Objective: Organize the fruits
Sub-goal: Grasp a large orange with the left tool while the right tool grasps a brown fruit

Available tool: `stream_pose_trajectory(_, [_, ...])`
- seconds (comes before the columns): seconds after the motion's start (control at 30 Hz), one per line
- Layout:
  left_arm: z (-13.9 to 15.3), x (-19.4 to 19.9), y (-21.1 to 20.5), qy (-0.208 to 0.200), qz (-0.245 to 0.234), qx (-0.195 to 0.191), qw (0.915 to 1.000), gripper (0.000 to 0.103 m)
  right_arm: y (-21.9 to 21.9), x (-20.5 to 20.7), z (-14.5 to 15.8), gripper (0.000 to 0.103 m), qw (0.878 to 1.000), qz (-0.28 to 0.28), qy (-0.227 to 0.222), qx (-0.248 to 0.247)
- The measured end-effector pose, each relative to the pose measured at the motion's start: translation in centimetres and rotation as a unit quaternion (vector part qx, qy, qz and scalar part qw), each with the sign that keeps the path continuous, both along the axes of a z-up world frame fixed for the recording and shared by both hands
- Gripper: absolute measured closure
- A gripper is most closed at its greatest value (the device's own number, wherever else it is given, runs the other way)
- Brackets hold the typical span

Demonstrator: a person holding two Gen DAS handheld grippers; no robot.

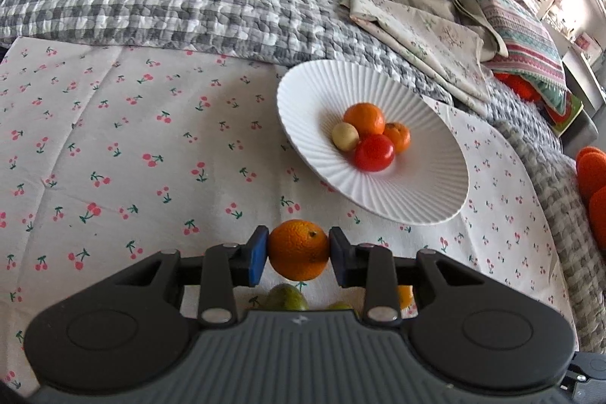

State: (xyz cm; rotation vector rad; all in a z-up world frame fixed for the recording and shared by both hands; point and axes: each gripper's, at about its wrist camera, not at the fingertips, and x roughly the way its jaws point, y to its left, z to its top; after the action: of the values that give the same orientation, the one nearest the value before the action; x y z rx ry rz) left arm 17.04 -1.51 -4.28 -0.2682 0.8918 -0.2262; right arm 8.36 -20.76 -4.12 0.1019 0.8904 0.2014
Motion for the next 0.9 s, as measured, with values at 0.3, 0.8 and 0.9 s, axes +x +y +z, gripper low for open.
stream_pose_trajectory(0.3, [1.2, -0.1, 1.0, -0.012, 0.017, -0.017, 0.9996, 0.070, -1.2, 0.0, 1.0, 0.080, 1.000, -0.016, -0.015, 0.013])
stream_pose_trajectory(0.8, [2.4, 0.4, 0.2, -0.045, -0.001, -0.018, 0.9989, 0.070, -5.5, 0.9, 3.3, 0.080, 0.993, -0.089, -0.055, 0.057])
stream_pose_trajectory(0.9, [2.5, 0.7, -0.3, -0.053, -0.010, -0.014, 0.9984, 0.070, -6.1, 1.5, 3.7, 0.080, 0.991, -0.103, -0.063, 0.063])
